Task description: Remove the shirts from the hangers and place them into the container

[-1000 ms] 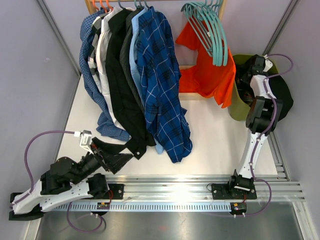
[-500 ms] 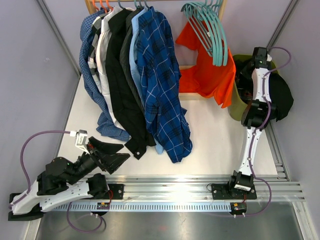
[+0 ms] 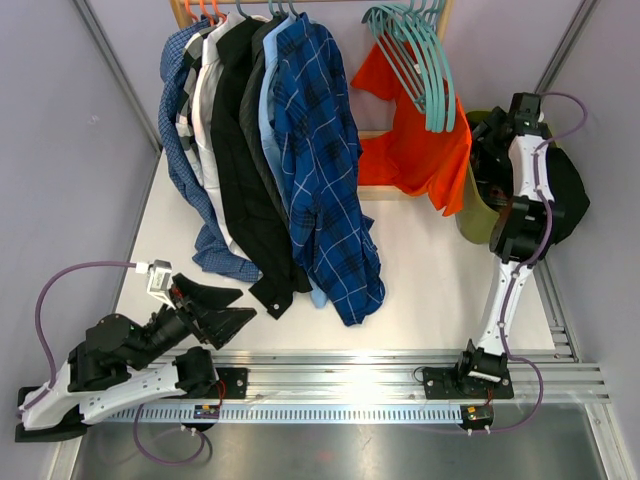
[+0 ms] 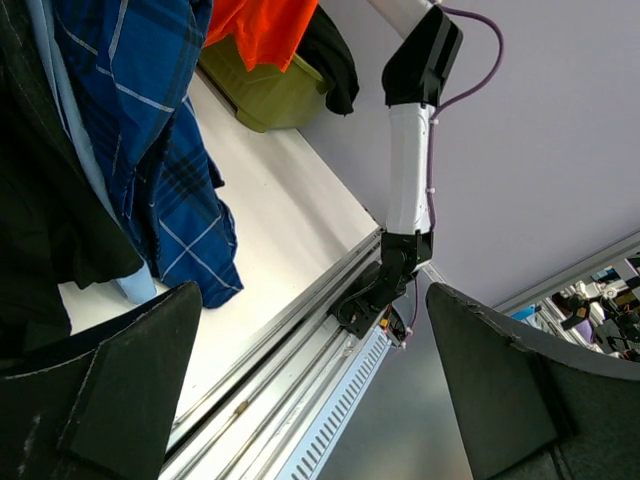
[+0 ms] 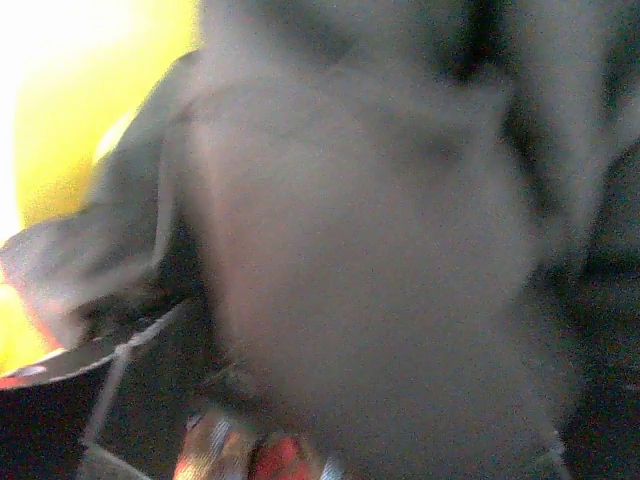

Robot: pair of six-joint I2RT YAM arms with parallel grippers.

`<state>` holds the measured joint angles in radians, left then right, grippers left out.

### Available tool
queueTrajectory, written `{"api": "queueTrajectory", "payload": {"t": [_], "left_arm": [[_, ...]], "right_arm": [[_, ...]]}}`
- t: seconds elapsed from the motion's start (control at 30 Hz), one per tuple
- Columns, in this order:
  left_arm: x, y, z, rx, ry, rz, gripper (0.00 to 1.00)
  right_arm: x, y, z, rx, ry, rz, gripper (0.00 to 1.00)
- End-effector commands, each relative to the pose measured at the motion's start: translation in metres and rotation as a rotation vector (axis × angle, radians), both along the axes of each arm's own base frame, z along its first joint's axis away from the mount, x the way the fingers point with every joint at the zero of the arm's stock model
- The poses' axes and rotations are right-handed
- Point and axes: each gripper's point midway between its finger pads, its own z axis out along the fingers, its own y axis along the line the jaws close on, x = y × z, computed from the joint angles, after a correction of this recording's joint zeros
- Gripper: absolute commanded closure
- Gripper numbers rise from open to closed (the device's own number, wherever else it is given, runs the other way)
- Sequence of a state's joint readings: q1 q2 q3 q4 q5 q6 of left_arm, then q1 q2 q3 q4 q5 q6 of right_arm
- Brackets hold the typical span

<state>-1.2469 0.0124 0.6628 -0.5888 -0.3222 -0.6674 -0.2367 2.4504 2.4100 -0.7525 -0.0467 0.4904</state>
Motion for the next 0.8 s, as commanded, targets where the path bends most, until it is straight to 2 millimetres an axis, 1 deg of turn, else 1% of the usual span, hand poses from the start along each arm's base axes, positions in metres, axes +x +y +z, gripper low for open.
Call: {"api": "queueTrajectory", "payload": {"t": [0.0, 0.03, 0.07, 0.1, 0.13, 0.17, 0.2, 0.23, 0.27, 0.3, 0.33, 0.37, 0.4, 0.43, 0.47, 0.5, 0.53, 0.57, 0.6, 0.63, 0.67, 0.7, 0.77], "left_arm": [[-0.011, 0.031, 0.04, -0.159, -0.09, -0.003, 0.01], [-0.011, 0.032, 0.04, -0.157, -0.089, -0.001, 0.01], [-0.01, 0.032, 0.039, -0.151, -0.093, 0.0, 0.01], [-0.01, 0.032, 0.04, -0.15, -0.094, 0.001, 0.01], [-0.01, 0.032, 0.039, -0.141, -0.095, 0.003, 0.01], [-0.01, 0.032, 0.04, -0.142, -0.097, 0.005, 0.01], [-0.01, 0.034, 0.041, -0.144, -0.1, 0.006, 0.01], [-0.01, 0.034, 0.042, -0.144, -0.103, 0.008, 0.01], [-0.01, 0.035, 0.042, -0.142, -0.105, 0.01, 0.01], [-0.01, 0.036, 0.043, -0.141, -0.107, 0.009, 0.01], [-0.01, 0.036, 0.044, -0.141, -0.11, 0.009, 0.01], [-0.01, 0.036, 0.044, -0.14, -0.113, 0.006, 0.01], [-0.011, 0.036, 0.043, -0.138, -0.114, 0.004, 0.01], [-0.011, 0.036, 0.046, -0.146, -0.119, 0.003, 0.01], [-0.011, 0.035, 0.046, -0.145, -0.122, 0.0, 0.01], [-0.012, 0.034, 0.046, -0.142, -0.125, -0.007, 0.01], [-0.012, 0.034, 0.048, -0.15, -0.13, -0.008, 0.01], [-0.013, 0.031, 0.047, -0.143, -0.132, -0.017, 0.01], [-0.013, 0.03, 0.048, -0.144, -0.135, -0.019, 0.01], [-0.013, 0.029, 0.048, -0.143, -0.138, -0.022, 0.01], [-0.014, 0.028, 0.048, -0.14, -0.138, -0.025, 0.01], [-0.014, 0.026, 0.048, -0.136, -0.138, -0.033, 0.01], [-0.015, 0.023, 0.048, -0.133, -0.135, -0.044, 0.01]], "right_arm": [[-0.02, 0.011, 0.114, -0.091, -0.168, 0.022, 0.0], [-0.022, 0.01, 0.133, -0.111, -0.208, 0.018, 0.0], [-0.034, 0.002, 0.173, -0.17, -0.274, -0.026, 0.0], [-0.038, -0.003, 0.196, -0.201, -0.324, -0.058, 0.01], [-0.048, -0.012, 0.207, -0.241, -0.34, -0.102, 0.0], [-0.069, -0.012, 0.253, -0.275, -0.426, -0.133, 0.01], [-0.078, -0.016, 0.278, -0.305, -0.493, -0.17, 0.0], [-0.091, -0.02, 0.278, -0.344, -0.49, -0.22, 0.0], [-0.124, -0.015, 0.325, -0.38, -0.588, -0.246, 0.0], [-0.138, -0.014, 0.351, -0.406, -0.671, -0.279, 0.0], [-0.147, -0.003, 0.344, -0.425, -0.665, -0.272, 0.01], [-0.186, 0.0, 0.38, -0.472, -0.741, -0.316, 0.01], [-0.199, 0.009, 0.396, -0.478, -0.797, -0.309, 0.01], [-0.208, 0.017, 0.393, -0.48, -0.802, -0.29, 0.01], [-0.233, 0.038, 0.414, -0.468, -0.874, -0.236, 0.0], [-0.241, 0.05, 0.419, -0.452, -0.902, -0.187, 0.01], [-0.244, 0.077, 0.419, -0.415, -0.934, -0.046, 0.0], [-0.26, 0.109, 0.429, -0.379, -0.985, 0.071, 0.0], [-0.263, 0.13, 0.425, -0.366, -0.987, 0.163, 0.01], [-0.269, 0.158, 0.424, -0.367, -0.994, 0.29, 0.01], [-0.275, 0.18, 0.421, -0.353, -0.996, 0.379, 0.01], [-0.284, 0.217, 0.414, -0.308, -0.989, 0.505, 0.01], [-0.292, 0.255, 0.406, -0.262, -0.987, 0.654, 0.01]]}}
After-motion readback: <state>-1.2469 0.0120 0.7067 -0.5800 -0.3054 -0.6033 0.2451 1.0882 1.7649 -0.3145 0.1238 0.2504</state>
